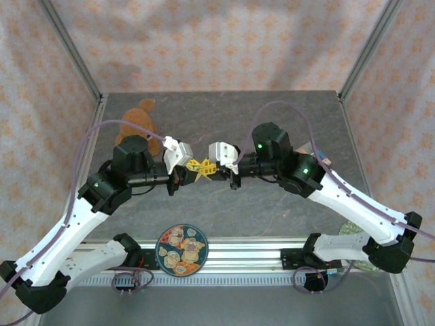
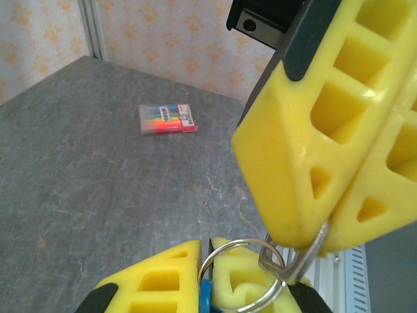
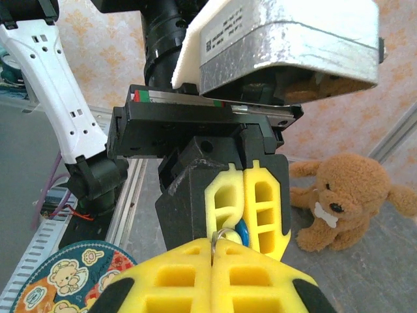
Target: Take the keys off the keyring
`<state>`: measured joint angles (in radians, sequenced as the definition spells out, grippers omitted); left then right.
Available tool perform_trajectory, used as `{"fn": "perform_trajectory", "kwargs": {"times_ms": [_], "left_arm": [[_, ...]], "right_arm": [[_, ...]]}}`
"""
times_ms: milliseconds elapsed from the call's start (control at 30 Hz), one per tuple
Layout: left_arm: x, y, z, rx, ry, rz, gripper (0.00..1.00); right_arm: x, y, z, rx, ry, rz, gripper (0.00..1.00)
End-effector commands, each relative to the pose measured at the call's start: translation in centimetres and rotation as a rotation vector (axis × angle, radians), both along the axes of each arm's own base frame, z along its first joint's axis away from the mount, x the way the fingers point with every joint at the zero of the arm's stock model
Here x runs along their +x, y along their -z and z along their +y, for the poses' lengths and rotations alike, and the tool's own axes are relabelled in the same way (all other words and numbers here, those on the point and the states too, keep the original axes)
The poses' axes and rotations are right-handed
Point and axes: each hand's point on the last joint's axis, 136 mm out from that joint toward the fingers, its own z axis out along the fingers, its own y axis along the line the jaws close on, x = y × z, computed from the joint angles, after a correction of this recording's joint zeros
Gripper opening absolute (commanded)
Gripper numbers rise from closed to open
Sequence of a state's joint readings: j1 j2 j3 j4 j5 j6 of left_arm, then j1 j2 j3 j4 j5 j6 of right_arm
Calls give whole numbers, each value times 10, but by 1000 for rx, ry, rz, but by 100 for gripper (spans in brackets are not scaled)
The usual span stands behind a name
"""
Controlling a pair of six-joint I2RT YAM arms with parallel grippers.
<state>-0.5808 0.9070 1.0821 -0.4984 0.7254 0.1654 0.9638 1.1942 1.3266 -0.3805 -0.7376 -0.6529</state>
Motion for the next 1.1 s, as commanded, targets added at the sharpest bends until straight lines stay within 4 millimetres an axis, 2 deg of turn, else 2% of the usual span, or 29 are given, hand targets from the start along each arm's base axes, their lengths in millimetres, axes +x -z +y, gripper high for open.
{"fn": "perform_trajectory", "kwargs": {"times_ms": [0, 167, 300, 467, 633, 867, 1067], "left_arm": [[55, -56, 9, -96, -209, -212, 0], [53, -56, 8, -93, -191, -212, 0], [51, -58, 7, -101, -183, -219, 0], [49, -58, 5, -112, -164, -219, 0], [47, -58, 4, -106, -150, -224, 0], [45, -57, 4, -103, -143, -234, 0], [45, -61, 4, -114, -140, -235, 0]], "right_arm": [[-128, 10, 1, -35, -582, 239, 0], [-130, 5, 9, -15, -627, 275, 0], [-118, 9, 28, 16, -561, 295, 0], [-102, 4, 48, 108, -484, 308, 0], [-97, 10, 59, 91, -466, 330, 0], [-95, 17, 66, 66, -462, 335, 0], [-95, 33, 74, 22, -423, 300, 0]]}}
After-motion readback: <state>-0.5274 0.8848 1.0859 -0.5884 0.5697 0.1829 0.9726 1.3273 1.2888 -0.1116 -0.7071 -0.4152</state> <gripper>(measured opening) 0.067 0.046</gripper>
